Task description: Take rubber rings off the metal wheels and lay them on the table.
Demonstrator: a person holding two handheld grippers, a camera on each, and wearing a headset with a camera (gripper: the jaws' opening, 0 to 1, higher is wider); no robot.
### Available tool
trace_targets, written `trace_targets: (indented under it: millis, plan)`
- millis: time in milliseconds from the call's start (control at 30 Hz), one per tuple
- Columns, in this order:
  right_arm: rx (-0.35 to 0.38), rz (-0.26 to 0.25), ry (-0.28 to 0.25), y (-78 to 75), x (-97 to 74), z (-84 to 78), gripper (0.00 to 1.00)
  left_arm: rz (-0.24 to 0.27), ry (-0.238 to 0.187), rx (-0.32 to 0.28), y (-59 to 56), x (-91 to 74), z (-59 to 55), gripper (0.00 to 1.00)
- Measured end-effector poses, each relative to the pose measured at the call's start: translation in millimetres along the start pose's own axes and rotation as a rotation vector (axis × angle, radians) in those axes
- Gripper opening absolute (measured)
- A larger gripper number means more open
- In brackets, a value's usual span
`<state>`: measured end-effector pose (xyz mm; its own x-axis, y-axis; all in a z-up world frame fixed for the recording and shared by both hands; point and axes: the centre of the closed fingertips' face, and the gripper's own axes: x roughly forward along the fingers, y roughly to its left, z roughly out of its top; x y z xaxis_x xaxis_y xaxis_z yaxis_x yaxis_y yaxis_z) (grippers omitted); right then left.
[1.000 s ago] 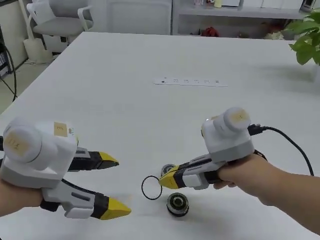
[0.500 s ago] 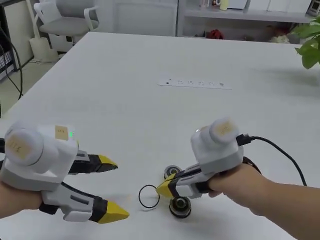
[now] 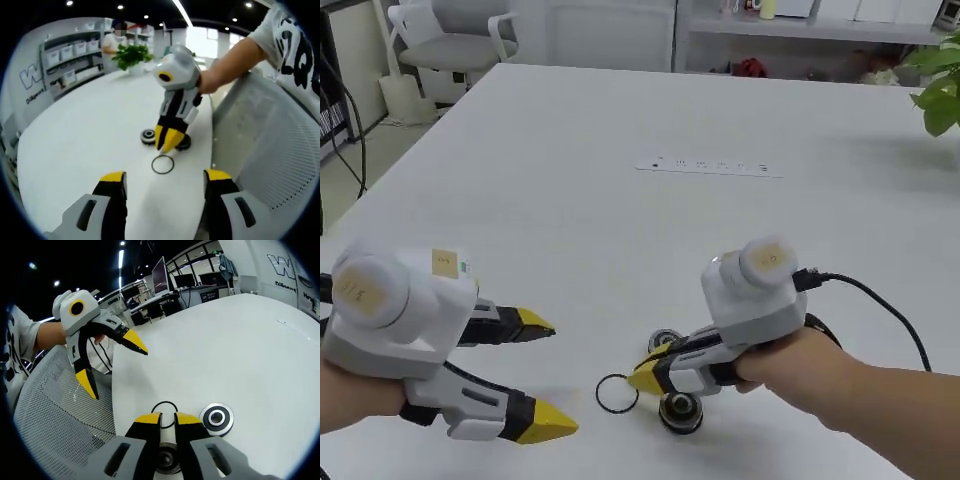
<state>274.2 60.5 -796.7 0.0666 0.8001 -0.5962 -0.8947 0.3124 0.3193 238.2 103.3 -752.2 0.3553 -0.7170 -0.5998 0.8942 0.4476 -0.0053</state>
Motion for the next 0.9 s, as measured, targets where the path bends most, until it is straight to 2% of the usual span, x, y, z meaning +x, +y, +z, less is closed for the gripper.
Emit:
trace_targets:
  millis: [400, 900]
  plan:
    - [-0.005, 0.026, -0.048, 8.3, -12.9, 13.9, 0.1, -0.002, -0.001, 0.019, 3.0, 1.5, 7.3, 0.62]
    - [0.01, -0.001, -0.091, -2.8, -38.7, 16.0, 0.11, -0.027, 0.001, 0.06, 4.9, 12.8, 24.3, 0.61]
